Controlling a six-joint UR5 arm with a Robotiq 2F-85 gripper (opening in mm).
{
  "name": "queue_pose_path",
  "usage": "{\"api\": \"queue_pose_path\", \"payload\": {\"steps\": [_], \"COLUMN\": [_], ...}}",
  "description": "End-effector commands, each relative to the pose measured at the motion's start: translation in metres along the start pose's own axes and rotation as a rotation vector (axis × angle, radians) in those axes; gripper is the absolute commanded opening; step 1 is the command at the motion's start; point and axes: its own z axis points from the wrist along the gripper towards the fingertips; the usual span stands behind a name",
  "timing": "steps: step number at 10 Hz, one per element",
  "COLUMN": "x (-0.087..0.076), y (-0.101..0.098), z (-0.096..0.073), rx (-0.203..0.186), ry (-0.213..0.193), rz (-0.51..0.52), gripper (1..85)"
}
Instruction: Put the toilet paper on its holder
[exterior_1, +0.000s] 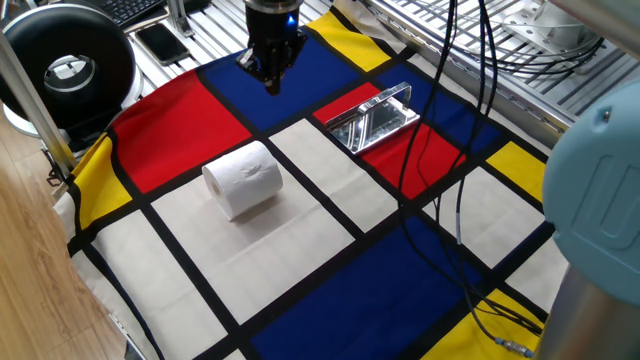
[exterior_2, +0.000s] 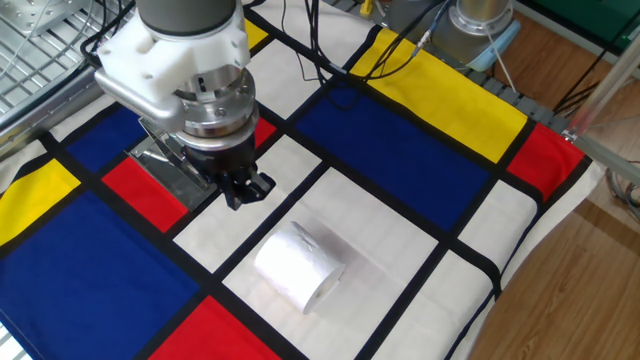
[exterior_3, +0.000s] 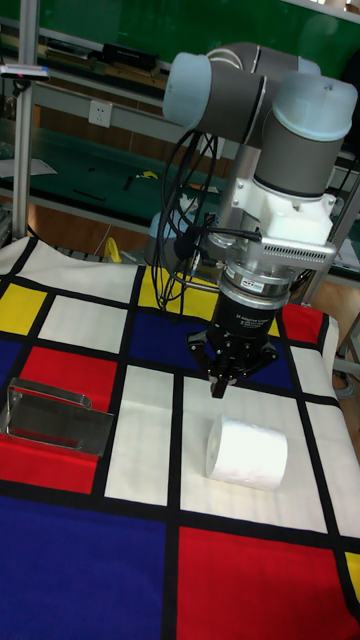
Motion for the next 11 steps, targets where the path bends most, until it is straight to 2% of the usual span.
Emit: {"api": "queue_pose_path", "payload": {"steps": [1, 3, 6, 11], "x": [0.0, -0.002, 0.002, 0.0], "y": [0.008, 0.025, 0.046, 0.066], "z": [0.005, 0.015, 0.026, 0.025], "rx": [0.005, -0.004, -0.01, -0.036], "ry": [-0.003, -0.017, -0.024, -0.027], "rz": [-0.096, -0.125, -0.095, -0.074], "gripper": [11.7, 11.7, 11.7, 11.3]}}
